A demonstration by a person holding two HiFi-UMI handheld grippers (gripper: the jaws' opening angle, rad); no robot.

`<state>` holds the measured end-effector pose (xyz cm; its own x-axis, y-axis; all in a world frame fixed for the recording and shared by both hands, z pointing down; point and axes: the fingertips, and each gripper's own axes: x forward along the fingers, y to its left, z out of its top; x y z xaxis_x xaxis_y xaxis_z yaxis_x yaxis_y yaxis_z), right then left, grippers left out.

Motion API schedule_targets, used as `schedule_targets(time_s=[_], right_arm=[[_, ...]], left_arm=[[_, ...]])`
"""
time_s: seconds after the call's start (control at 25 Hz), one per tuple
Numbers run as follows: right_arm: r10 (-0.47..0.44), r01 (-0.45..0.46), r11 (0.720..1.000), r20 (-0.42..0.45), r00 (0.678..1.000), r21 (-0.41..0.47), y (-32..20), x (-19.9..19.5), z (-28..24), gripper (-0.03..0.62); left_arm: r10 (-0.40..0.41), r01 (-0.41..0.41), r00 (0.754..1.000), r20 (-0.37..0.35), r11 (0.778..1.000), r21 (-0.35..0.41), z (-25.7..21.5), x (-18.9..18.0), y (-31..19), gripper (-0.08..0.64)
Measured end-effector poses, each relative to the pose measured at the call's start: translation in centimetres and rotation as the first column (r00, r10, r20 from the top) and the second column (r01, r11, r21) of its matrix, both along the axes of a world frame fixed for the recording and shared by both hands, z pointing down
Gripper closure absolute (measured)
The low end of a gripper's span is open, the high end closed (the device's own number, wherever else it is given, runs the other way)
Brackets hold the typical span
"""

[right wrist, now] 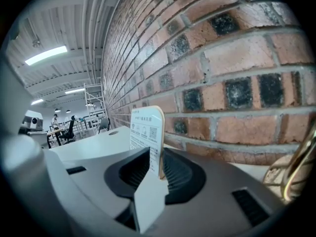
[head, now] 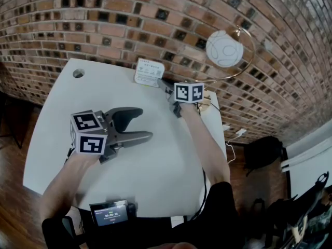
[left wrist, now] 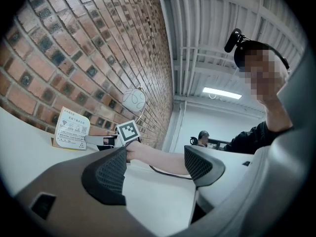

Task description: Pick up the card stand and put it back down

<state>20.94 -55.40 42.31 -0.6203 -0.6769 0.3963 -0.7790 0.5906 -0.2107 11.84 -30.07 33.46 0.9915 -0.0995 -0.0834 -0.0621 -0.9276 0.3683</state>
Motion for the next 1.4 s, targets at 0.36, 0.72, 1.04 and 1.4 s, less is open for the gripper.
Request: schedule_targets(time_s=[0.36, 0.72, 1.04, 1.4], right_arm=[[0.004, -0.004, 1.0, -0.002, 1.0, -0.003, 0.2, -0.1, 0.0, 0.482], [0.007, -0.007, 1.0, -0.001, 1.0, -0.002, 0.3, -0.2, 0.0, 0.482], [0.028, -0.028, 1.0, 0.0, 1.0, -0.009, 0.6, 0.2, 0.2, 0.482], [0.083, -0.081, 0.997, 0.146, 0.986, -0.014, 3.8, 0.9, -1.4, 0.483]], left_arm=[[0.002, -0.002, 1.0, 0.0, 1.0, 0.0, -0.1, -0.1, 0.0, 0.199], [0.001, -0.001, 1.0, 0.003, 1.0, 0.0, 0.0, -0.1, -0.1, 0.199], [-0.005, 0.005, 1.0, 0.003, 1.0, -0.008, 0.2, -0.2, -0.2, 0.199], [0.012, -0.012, 1.0, -0.003, 1.0, 0.001, -0.4, 0.4, 0.7, 0.199]])
